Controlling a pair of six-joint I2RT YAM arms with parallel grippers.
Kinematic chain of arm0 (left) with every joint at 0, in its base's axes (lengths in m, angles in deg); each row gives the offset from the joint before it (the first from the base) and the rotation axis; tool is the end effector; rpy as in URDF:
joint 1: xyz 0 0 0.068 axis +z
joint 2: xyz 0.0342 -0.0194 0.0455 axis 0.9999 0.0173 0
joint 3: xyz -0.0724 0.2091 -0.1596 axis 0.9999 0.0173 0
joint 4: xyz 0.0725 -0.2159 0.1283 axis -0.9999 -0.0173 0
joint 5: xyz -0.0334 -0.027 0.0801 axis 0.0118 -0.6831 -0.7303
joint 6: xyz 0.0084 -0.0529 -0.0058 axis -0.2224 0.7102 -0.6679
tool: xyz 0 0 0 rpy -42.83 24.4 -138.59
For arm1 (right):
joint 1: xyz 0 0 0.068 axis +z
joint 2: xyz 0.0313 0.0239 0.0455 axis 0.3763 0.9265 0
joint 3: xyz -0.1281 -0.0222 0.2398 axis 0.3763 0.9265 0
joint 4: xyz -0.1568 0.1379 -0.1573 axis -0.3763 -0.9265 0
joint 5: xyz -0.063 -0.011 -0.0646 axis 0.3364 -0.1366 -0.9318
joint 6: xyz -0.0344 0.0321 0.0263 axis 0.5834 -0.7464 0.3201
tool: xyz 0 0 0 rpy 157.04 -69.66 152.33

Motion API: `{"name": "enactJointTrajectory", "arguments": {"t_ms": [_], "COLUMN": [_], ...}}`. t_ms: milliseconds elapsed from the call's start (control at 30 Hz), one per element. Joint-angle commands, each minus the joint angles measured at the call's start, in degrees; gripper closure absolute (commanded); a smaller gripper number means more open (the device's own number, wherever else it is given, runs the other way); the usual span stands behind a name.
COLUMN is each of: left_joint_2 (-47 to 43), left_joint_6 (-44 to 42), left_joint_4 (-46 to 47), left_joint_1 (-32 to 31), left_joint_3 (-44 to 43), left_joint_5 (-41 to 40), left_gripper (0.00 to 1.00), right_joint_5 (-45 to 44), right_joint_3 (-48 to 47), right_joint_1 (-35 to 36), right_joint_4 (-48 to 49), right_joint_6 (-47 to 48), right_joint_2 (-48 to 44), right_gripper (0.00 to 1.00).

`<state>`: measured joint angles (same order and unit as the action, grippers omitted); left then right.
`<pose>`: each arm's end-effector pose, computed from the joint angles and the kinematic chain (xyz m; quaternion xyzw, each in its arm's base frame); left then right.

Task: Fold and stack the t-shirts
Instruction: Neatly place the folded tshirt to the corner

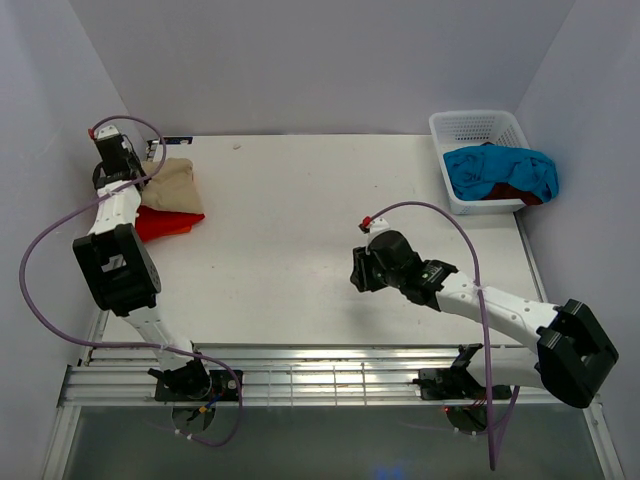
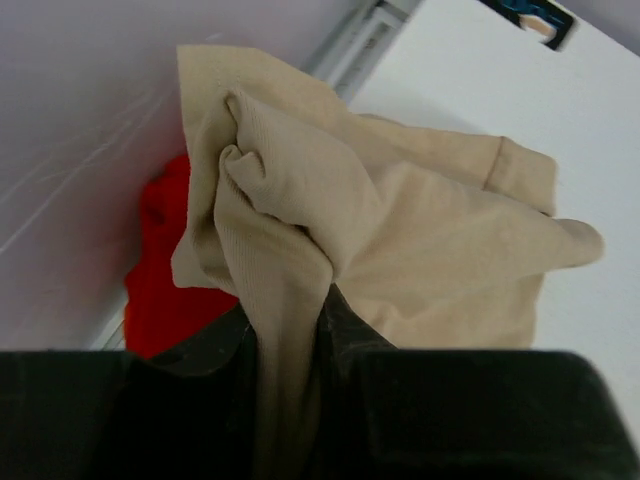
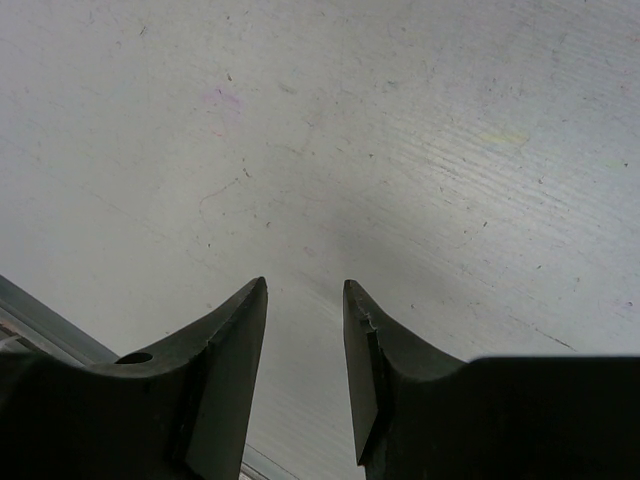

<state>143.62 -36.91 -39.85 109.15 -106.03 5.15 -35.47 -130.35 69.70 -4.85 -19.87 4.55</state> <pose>0.4071 0.1539 0.2743 -0.2441 0.8488 0.1018 0.4578 0.1776 0.1877 0.2265 -0.1707 0.8801 0.2040 0.3933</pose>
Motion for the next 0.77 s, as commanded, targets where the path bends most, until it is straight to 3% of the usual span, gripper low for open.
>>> {"name": "enactJointTrajectory", "arguments": {"t_ms": [0, 67, 200, 300, 433, 600, 667, 733], "left_joint_2": [-1.83, -1.03, -4.97, -12.52, -22.46, -34.14, -41.35, -49.32], "left_joint_6": [3.6, 6.32, 8.88, 10.2, 13.19, 11.88, 12.58, 13.72], "left_joint_4": [-0.91, -3.19, -2.85, -0.66, -0.65, 2.76, 7.83, 12.16], "left_joint_1": [0.6, 0.6, 0.6, 0.6, -0.62, -11.78, -14.5, -16.44], "left_joint_3": [-1.27, -3.11, -2.86, -1.02, 0.74, 8.81, 17.15, 26.73], "left_joint_5": [-18.66, -23.94, -31.5, -30.82, -18.88, -13.69, -7.72, -3.22], "left_gripper": [0.65, 0.03, 0.02, 0.02, 0.02, 0.02, 0.02, 0.02], "right_joint_5": [0.28, 0.02, -0.69, -0.95, -1.91, -4.02, -5.51, -9.29], "right_joint_3": [1.27, 1.62, 2.23, 2.85, 3.2, -0.48, -3.19, -5.57], "right_joint_1": [-0.13, -0.13, -0.13, -0.13, -0.13, -0.05, -0.04, -0.13], "right_joint_4": [1.0, 0.65, -0.84, -1.28, -1.11, -2.51, -3.91, -5.32], "right_joint_6": [0.09, 0.18, 0.35, 0.35, 0.35, 1.06, 1.84, 2.72], "right_joint_2": [-1.81, -2.34, -3.84, -5.24, -7.61, -11.83, -14.19, -15.96], "right_gripper": [0.57, 0.57, 0.56, 0.55, 0.46, 0.46, 0.5, 0.46]}}
